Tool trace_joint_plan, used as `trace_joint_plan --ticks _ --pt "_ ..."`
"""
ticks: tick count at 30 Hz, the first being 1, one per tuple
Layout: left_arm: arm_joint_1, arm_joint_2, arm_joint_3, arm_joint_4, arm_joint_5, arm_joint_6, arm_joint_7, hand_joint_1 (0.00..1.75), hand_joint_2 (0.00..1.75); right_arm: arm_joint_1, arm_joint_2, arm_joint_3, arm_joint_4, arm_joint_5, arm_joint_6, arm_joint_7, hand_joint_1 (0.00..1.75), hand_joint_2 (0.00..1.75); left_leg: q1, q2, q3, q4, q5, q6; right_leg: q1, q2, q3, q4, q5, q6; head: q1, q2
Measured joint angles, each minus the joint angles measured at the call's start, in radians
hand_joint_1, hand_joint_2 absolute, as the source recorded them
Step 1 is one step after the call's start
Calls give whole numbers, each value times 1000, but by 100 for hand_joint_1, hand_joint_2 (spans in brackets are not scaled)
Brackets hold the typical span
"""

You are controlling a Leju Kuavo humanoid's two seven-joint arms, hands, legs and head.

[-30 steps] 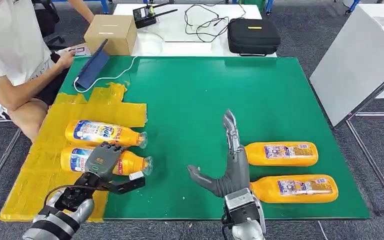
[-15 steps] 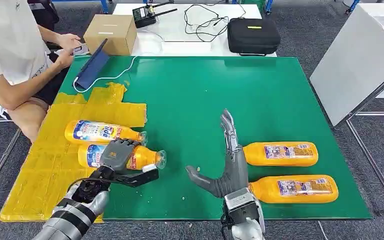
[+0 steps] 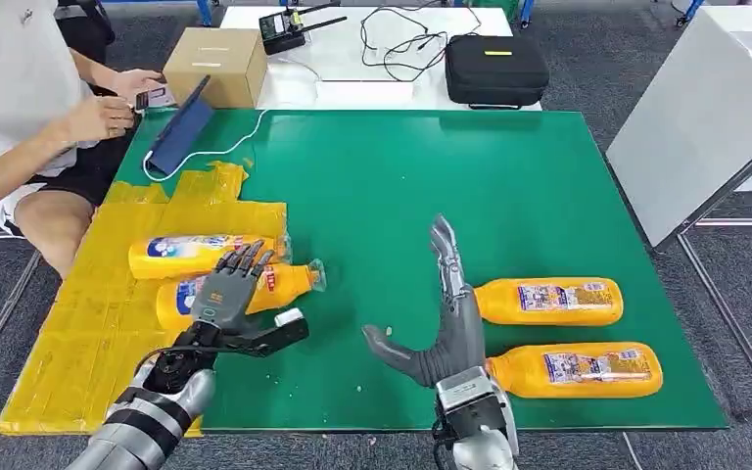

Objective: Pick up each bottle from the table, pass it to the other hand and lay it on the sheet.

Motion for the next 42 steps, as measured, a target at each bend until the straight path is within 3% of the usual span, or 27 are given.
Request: trace_joint_plan --ticks 5,9,12,17,23,28,42 --pt "31 -8 13 -29 -12 146 -46 0 175 0 -9 0 11 47 -11 13 0 175 0 0 0 0 0 0 0 0 0 0 0 0 0 0" --pt "39 -12 18 -40 -14 165 -50 0 175 0 -10 0 14 53 -16 13 0 175 0 0 0 0 0 0 0 0 0 0 0 0 0 0" --pt "117 -29 35 -178 189 204 -192 0 175 -1 -36 -1 30 247 -89 76 0 175 0 0 0 0 -1 0 0 0 0 0 0 0 0 0" --pt "221 -48 41 -400 465 64 -289 0 175 -8 -83 -20 44 479 -149 136 0 175 -1 0 -1 0 -1 0 0 0 -1 -1 0 0 0 0" --pt "321 -60 51 -594 743 -119 -376 0 175 -37 -162 -61 77 634 -73 231 0 175 -1 0 -1 0 -1 0 0 0 0 -1 0 0 0 0" --pt "387 -69 66 -681 858 -224 -406 0 175 -55 -230 -107 101 665 -35 262 0 175 -1 -1 -1 0 -1 0 0 0 0 -1 0 0 0 0" --pt "434 -85 77 -724 829 -223 -426 0 175 -64 -402 -203 173 727 72 298 0 175 -1 -3 -2 0 -1 1 0 -1 0 -1 0 1 0 0"
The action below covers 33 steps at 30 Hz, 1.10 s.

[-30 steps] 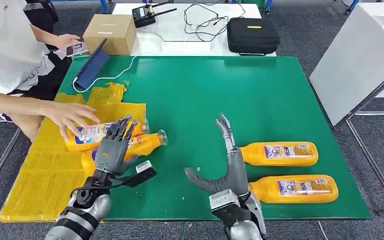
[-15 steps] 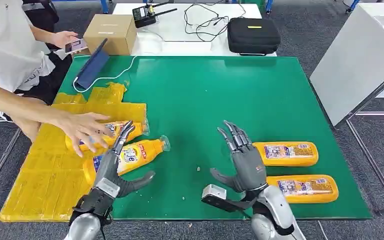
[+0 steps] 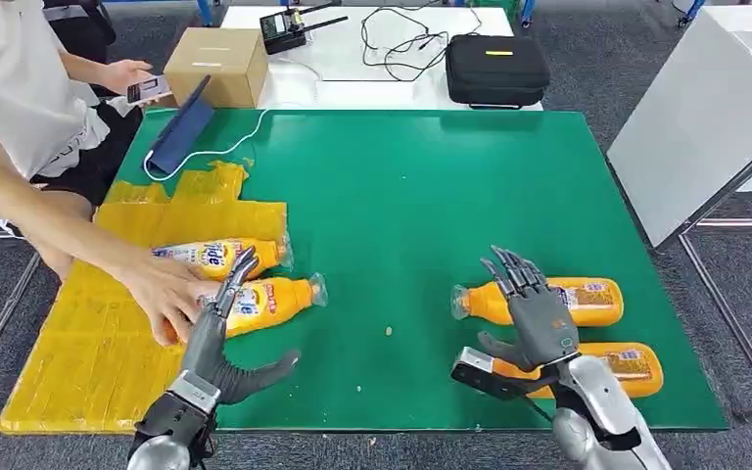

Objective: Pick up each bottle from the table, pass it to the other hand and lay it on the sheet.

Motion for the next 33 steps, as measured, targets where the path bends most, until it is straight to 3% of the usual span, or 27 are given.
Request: trace_joint_plan --ticks 17,33 --pt "-16 -7 -3 19 -34 0 3 0 175 -86 -86 -55 164 73 53 27 0 175 0 0 0 0 0 0 0 0 0 0 0 0 0 0" --pt "-29 -8 -7 30 3 -22 4 0 175 -169 -105 -58 298 88 96 52 0 175 0 0 0 0 0 0 0 0 0 0 0 0 -1 0"
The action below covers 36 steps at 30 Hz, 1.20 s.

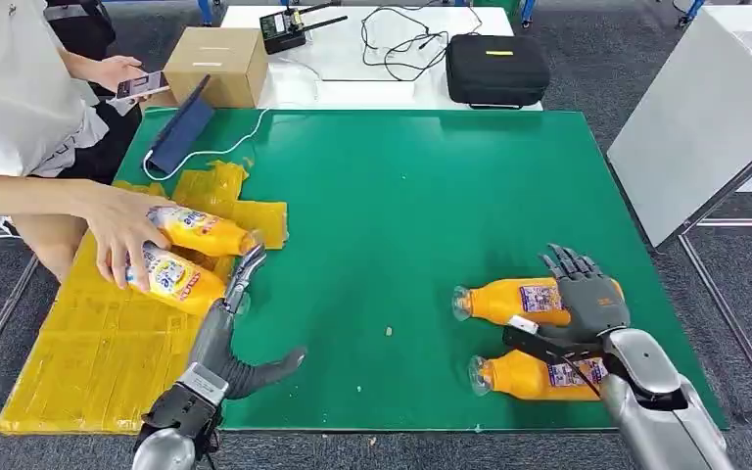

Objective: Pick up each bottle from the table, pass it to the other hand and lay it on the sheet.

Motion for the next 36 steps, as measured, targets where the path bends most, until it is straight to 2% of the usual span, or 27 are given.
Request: trace_joint_plan --ticks 7,13,14,15,16,17,20,29,36 --pt "-17 0 -3 18 28 -11 -3 0 175 -60 -32 19 119 -34 100 -6 0 175 0 0 0 0 0 0 0 0 0 0 1 1 0 0" --pt "-28 -1 -5 41 35 -10 -2 0 175 -115 -45 52 230 -16 94 29 0 175 0 1 1 0 0 0 0 0 1 0 1 1 0 0" --pt "-29 -2 -5 44 37 -9 -2 0 175 -120 -46 56 243 -14 92 32 19 175 0 0 1 0 0 0 0 0 1 0 1 1 0 0" --pt "-29 -3 -5 47 38 -9 -1 0 175 -125 -47 58 256 -13 90 34 141 175 0 0 1 0 0 0 0 0 1 0 1 1 0 0" --pt "-30 -4 -5 50 39 -9 -1 0 175 -130 -47 60 264 -13 90 37 150 175 0 0 2 0 0 0 0 0 1 0 1 1 0 0" --pt "-30 -5 -5 53 40 -9 -1 0 175 -134 -47 62 272 -10 89 38 169 175 0 0 2 0 0 0 0 0 2 0 1 1 0 0" --pt "-31 -6 -5 57 41 -9 2 0 175 -136 -46 66 296 3 64 42 175 175 0 0 2 0 0 1 0 0 2 0 1 1 0 0" --pt "-30 -8 -5 57 40 -13 16 0 175 -133 -24 68 309 38 -15 60 175 175 0 1 2 0 1 2 0 0 2 0 2 2 0 0" --pt "-23 -8 -5 50 28 -15 33 0 175 -67 34 23 218 10 -109 44 175 175 0 0 1 0 1 1 0 0 2 0 2 2 0 0"
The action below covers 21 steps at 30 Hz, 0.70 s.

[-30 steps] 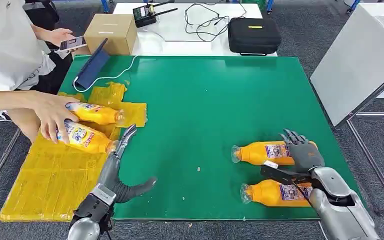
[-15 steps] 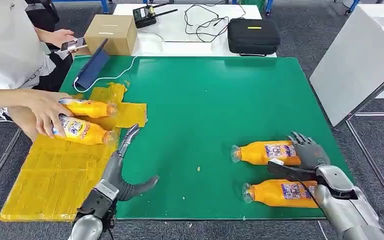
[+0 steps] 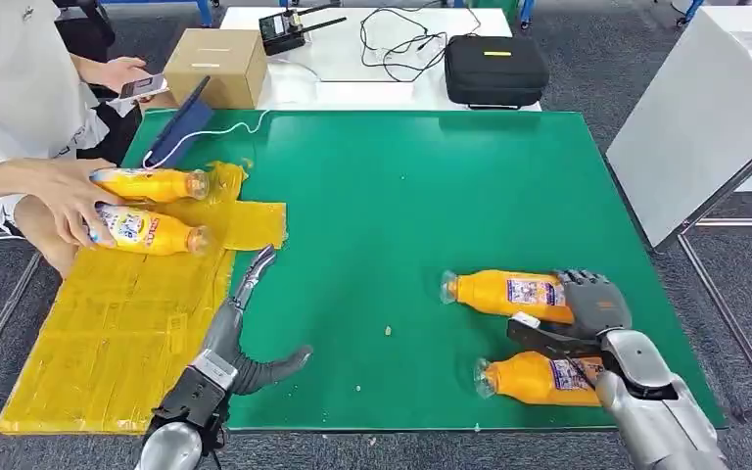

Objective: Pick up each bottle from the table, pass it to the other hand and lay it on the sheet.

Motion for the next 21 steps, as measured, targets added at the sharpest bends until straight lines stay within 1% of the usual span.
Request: trace_joint_plan --ticks 2,5,9,12,14,16,17,20,21 --pt "5 0 1 -8 0 -8 4 0 175 30 26 -17 -50 18 -56 9 175 175 0 0 -1 0 0 0 0 0 -1 0 0 0 0 0" --pt "7 -1 1 -21 0 -22 14 0 175 58 72 -42 -129 142 -193 78 175 175 0 0 -2 0 0 0 0 0 -2 0 0 0 0 0" --pt "7 -6 1 -24 -3 -25 31 0 175 89 155 -69 -249 143 -340 63 175 175 0 0 -2 0 0 -1 0 0 -2 0 -1 0 0 0" --pt "6 -11 1 -24 11 -26 39 0 175 112 205 -70 -327 108 -385 35 175 175 0 -1 -2 0 0 -1 0 0 -2 0 -1 0 0 0" --pt "6 -11 1 -24 32 -31 40 0 175 127 232 -71 -378 54 -404 2 175 175 0 -1 -2 0 0 -1 0 0 -2 0 -1 0 0 0" --pt "6 -11 1 -24 50 -34 45 0 175 142 257 -70 -421 -22 -396 -34 175 175 0 0 -2 0 0 -1 0 0 -2 0 -1 0 0 0" --pt "4 -11 1 -24 63 -34 50 0 175 149 267 -67 -444 -88 -371 -63 175 175 0 0 -2 0 0 -1 0 0 -2 0 -1 0 0 0" --pt "0 -11 6 -26 113 -47 65 0 175 172 290 -55 -491 -221 -306 -122 175 175 0 0 -2 0 0 -1 0 0 -2 0 -1 0 0 0" --pt "-4 -11 9 -27 145 -61 70 0 175 177 300 -47 -506 -293 -269 -152 175 175 0 0 -2 0 0 -1 0 0 -2 0 -1 0 0 0"
